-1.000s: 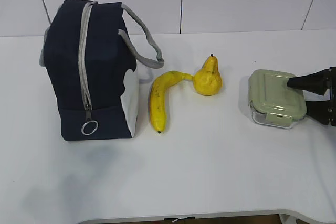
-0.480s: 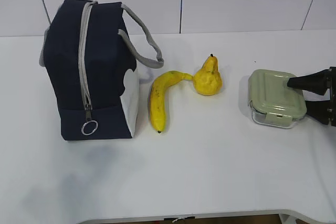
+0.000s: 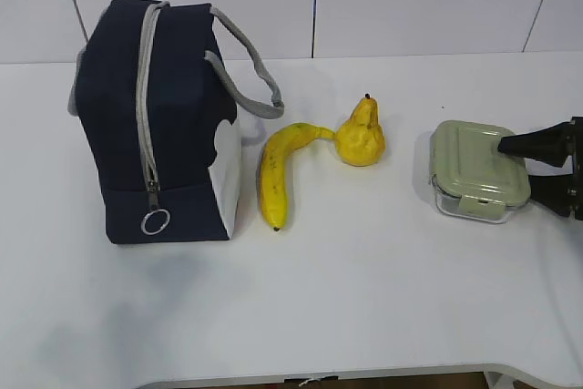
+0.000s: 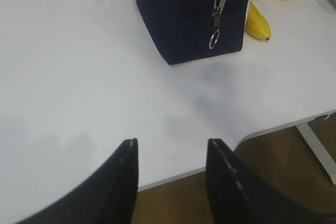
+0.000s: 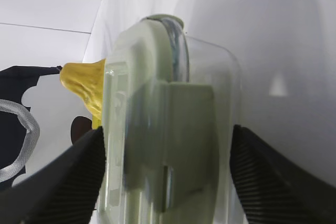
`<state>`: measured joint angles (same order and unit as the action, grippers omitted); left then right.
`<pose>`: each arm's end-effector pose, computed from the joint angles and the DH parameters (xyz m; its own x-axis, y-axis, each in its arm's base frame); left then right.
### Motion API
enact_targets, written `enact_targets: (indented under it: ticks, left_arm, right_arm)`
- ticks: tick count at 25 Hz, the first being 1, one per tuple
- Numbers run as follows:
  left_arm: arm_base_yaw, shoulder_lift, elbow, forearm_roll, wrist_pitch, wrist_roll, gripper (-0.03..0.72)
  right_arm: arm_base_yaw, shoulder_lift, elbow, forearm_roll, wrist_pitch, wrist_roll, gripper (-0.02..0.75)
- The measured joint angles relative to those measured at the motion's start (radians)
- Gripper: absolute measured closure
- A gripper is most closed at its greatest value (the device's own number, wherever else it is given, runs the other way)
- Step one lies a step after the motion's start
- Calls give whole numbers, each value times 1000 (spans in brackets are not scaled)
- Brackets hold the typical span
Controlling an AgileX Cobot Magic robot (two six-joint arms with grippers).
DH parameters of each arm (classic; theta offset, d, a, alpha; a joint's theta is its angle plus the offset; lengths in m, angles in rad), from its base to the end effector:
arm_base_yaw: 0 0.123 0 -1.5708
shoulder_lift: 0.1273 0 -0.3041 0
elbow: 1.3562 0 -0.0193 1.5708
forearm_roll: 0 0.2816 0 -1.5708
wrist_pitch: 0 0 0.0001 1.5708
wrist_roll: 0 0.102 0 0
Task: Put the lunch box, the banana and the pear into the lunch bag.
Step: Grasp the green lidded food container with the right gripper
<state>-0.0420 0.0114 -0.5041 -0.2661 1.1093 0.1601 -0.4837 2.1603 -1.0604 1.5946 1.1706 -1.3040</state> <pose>0.0090 -0.0244 0.2866 -0.4819 0.0585 -0.8742 0.2647 0.9609 -0.0816 0.3874 -0.0974 0.0912 -0.7777 0.5505 -0.3035 -0.0401 0.4384 0.8979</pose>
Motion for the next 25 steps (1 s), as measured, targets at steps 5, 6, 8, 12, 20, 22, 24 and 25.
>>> enact_targets:
  ticks: [5, 6, 8, 12, 20, 22, 24, 25]
  left_arm:
    - [0, 0, 0, 0, 0, 0, 383]
    - [0, 0, 0, 0, 0, 0, 383]
    - [0, 0, 0, 0, 0, 0, 383]
    - [0, 0, 0, 0, 0, 0, 383]
    - [0, 0, 0, 0, 0, 0, 383]
    - [0, 0, 0, 0, 0, 0, 383]
    - [0, 0, 0, 0, 0, 0, 383]
    - [0, 0, 0, 0, 0, 0, 383]
  right_arm:
    - [0, 0, -1, -17, 4, 0, 141]
    - [0, 0, -2, -19, 6, 0, 141]
    - [0, 0, -2, -24, 6, 2, 141]
    - [0, 0, -3, -26, 7, 2, 141]
    - [0, 0, -3, -32, 8, 2, 142]
    - [0, 0, -5, -36, 9, 2, 142]
    - [0, 0, -5, -38, 11, 2, 142]
    - [0, 0, -5, -40, 11, 2, 142]
